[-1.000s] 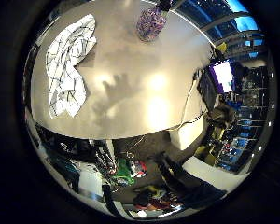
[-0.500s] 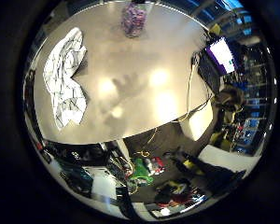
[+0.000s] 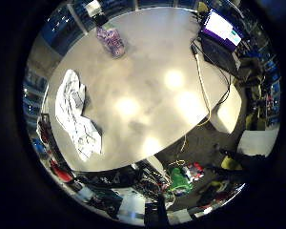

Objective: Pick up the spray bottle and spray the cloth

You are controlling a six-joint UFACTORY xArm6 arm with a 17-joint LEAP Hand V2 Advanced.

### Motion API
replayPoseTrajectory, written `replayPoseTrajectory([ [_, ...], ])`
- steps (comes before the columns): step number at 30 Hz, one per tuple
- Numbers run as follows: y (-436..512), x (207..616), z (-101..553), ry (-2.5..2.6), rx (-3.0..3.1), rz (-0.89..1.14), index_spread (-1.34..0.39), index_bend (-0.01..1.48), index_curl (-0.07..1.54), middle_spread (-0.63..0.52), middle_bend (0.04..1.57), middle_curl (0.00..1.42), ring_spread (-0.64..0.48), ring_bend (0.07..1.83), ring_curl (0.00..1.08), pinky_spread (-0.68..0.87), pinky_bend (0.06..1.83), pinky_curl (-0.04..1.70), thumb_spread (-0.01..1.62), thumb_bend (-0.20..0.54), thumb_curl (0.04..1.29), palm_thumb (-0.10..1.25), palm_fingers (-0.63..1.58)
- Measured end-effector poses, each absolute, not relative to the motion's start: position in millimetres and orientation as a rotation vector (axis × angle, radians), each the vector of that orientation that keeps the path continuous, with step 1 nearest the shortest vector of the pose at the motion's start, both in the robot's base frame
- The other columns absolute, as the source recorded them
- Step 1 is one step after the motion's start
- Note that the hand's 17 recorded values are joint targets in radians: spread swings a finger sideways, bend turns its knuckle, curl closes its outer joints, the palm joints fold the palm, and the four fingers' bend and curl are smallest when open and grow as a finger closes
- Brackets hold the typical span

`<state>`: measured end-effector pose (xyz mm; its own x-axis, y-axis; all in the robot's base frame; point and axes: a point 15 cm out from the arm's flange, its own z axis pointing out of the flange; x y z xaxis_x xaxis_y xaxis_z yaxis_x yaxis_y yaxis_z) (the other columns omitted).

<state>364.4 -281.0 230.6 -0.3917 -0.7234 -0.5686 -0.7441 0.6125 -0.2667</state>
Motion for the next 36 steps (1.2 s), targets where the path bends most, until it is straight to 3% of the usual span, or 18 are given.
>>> replayPoseTrajectory([
  [22,-353.6,432.9,182.0,1.970,-0.762,0.098,-0.18,0.15,0.25,0.14,0.20,0.33,0.17,0.36,0.27,0.39,0.49,0.31,1.01,-0.023,0.29,0.45,0.02],
  [36,-321.2,481.2,147.1,1.935,-0.817,0.198,-0.18,0.15,0.25,0.13,0.20,0.34,0.17,0.37,0.27,0.38,0.49,0.31,1.01,-0.025,0.29,0.49,0.03],
])
